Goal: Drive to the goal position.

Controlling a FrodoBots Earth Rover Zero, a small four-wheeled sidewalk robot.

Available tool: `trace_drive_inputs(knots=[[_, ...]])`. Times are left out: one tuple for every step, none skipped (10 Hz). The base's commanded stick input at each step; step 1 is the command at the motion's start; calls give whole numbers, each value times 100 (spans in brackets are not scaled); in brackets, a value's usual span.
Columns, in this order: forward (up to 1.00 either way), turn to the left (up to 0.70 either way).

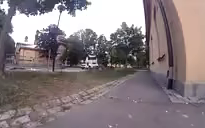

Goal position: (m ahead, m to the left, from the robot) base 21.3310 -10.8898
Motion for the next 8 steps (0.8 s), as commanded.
trace_drive_inputs(knots=[[45,-27],[45,-27],[45,-27],[45,-27],[45,-27],[45,-27],[45,-27],[45,-27]])
